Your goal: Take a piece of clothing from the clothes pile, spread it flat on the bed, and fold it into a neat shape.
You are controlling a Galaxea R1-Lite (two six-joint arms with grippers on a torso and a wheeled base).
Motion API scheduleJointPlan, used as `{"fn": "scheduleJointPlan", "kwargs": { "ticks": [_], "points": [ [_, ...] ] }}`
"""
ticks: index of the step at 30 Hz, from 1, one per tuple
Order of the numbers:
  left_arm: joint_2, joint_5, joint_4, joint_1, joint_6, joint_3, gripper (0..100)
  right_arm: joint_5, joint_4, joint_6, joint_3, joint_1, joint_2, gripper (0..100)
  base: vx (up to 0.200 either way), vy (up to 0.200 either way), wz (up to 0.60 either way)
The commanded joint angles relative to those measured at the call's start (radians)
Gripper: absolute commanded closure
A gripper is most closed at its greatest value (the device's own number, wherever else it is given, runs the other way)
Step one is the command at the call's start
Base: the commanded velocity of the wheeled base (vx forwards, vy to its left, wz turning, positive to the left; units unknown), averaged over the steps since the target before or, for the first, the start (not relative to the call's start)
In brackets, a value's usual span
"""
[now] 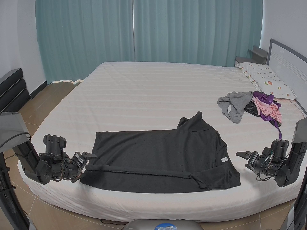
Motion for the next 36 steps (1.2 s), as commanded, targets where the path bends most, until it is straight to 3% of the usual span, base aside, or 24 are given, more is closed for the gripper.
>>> {"fn": "scheduleJointPlan", "kwargs": {
  "ticks": [1,12,17,24,36],
  "points": [
    [-0.003,0.019,-0.012,-0.006,0.000,-0.003,0,-0.001,0.001,0.000,0.000,0.000,0.002,0,0.000,0.000,0.00],
    [0.020,0.075,-0.005,-0.086,0.002,-0.028,0,-0.001,0.001,0.006,0.003,0.011,0.004,0,0.000,0.000,0.00],
    [0.063,0.084,0.008,-0.086,0.003,-0.088,0,-0.001,0.000,0.006,0.009,0.014,0.005,0,0.000,0.000,0.00],
    [0.089,0.120,0.130,-0.084,0.005,-0.164,0,-0.003,0.000,0.006,0.007,0.014,0.010,0,0.000,0.000,0.00],
    [0.155,0.161,0.133,-0.052,0.009,-0.270,0,-0.003,0.000,0.006,0.007,0.023,0.011,0,0.000,0.000,0.00]
  ]
}}
